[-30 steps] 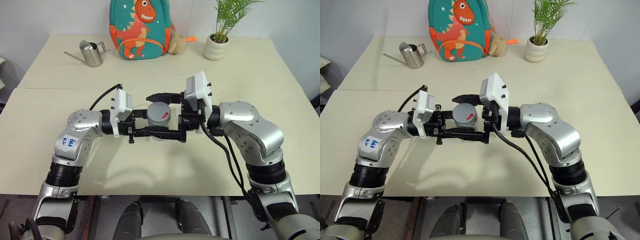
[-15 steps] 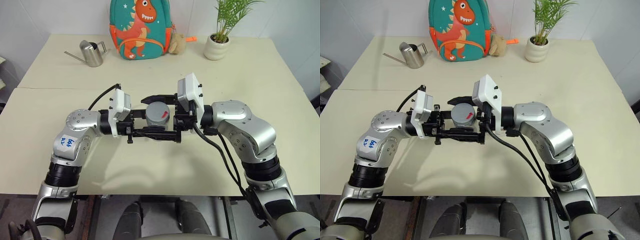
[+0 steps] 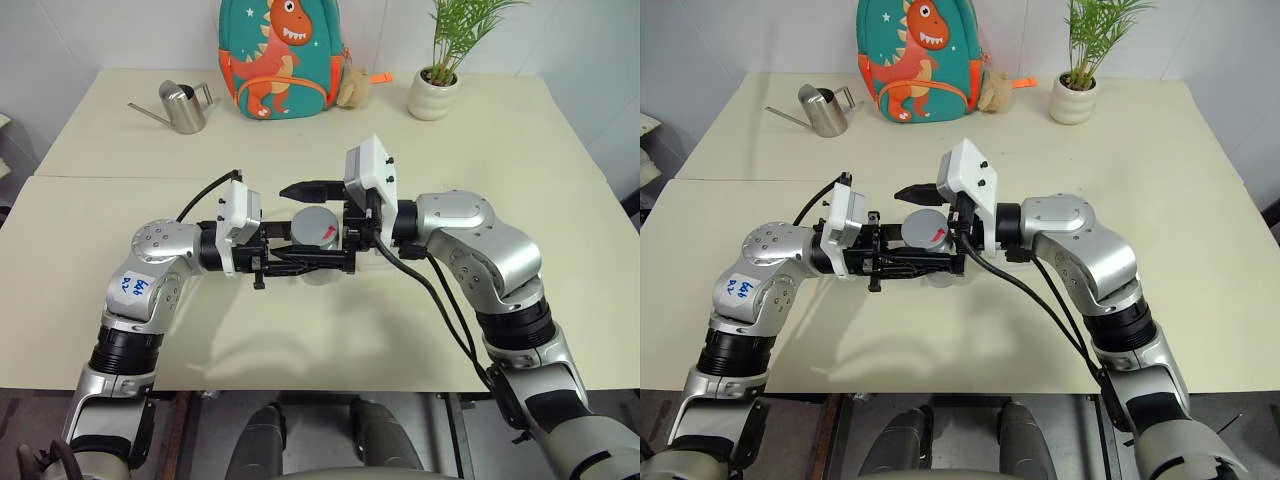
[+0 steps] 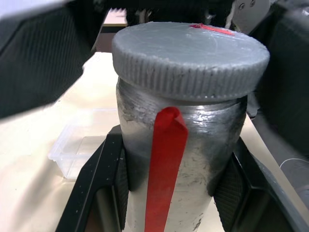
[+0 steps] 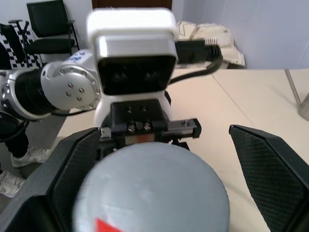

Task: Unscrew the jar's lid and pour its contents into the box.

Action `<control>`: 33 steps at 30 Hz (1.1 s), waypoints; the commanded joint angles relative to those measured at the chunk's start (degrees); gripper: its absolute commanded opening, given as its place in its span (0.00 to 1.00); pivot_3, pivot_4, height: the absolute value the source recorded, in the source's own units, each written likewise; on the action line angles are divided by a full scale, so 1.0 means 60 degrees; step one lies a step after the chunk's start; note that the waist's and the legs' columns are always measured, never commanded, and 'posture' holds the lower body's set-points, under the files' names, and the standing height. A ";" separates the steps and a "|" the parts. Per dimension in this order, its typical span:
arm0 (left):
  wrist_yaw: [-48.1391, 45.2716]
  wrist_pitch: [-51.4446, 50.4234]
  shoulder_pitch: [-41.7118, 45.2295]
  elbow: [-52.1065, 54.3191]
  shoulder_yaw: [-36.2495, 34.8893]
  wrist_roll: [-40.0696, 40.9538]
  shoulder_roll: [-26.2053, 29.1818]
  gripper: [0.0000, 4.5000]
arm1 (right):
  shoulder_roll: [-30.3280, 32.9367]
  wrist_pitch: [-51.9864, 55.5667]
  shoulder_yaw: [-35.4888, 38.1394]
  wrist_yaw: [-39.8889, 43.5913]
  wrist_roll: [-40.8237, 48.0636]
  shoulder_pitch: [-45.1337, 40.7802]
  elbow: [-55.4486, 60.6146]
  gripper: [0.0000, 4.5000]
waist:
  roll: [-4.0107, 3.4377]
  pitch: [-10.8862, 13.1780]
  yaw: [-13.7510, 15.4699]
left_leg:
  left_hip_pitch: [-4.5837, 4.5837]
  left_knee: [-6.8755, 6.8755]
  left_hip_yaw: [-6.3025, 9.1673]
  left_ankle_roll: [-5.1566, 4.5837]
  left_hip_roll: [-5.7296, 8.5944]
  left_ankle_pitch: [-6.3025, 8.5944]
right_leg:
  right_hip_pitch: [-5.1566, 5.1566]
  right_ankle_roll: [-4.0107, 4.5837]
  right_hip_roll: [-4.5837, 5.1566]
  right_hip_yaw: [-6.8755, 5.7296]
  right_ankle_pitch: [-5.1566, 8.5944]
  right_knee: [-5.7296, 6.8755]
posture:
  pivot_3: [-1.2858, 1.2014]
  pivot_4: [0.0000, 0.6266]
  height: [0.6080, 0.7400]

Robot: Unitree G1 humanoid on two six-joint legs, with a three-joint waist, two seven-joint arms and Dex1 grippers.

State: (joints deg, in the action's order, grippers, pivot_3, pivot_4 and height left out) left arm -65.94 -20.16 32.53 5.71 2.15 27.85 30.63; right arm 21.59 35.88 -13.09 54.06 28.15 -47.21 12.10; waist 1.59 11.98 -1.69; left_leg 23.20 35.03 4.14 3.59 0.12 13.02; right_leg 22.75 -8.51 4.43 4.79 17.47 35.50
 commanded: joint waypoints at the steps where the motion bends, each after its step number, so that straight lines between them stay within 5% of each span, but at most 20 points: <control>1: -0.0213 0.0252 -0.0095 0.0127 -0.0109 0.0153 0.0093 0.42 | -0.0026 -0.0272 0.0103 0.0065 -0.0096 -0.0337 0.0017 1.00 | 0.0000 0.0000 0.0002 | 0.0000 0.0000 0.0000 0.0000 0.0000 0.0000 | 0.0000 0.0000 0.0000 0.0000 0.0000 0.0000 | 0.52 0.24 1.00; 33: -0.1399 0.0455 0.0505 -0.1614 -0.0393 0.0179 0.0609 0.42 | 0.1896 0.1074 0.1273 -0.0092 0.0816 0.0800 0.1962 1.00 | 0.0001 0.0001 0.0009 | 0.0002 -0.0004 0.0000 -0.0002 -0.0004 0.0001 | 0.0003 0.0005 -0.0001 -0.0002 0.0003 -0.0003 | 0.52 0.24 1.00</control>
State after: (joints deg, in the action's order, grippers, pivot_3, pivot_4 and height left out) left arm -73.66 -18.58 34.08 -3.86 0.57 28.76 33.94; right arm 32.17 41.86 -7.67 53.95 31.64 -42.25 21.12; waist 1.60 11.99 -1.64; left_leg 23.22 35.02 4.14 3.57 0.10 13.03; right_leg 22.76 -8.48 4.43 4.77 17.49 35.48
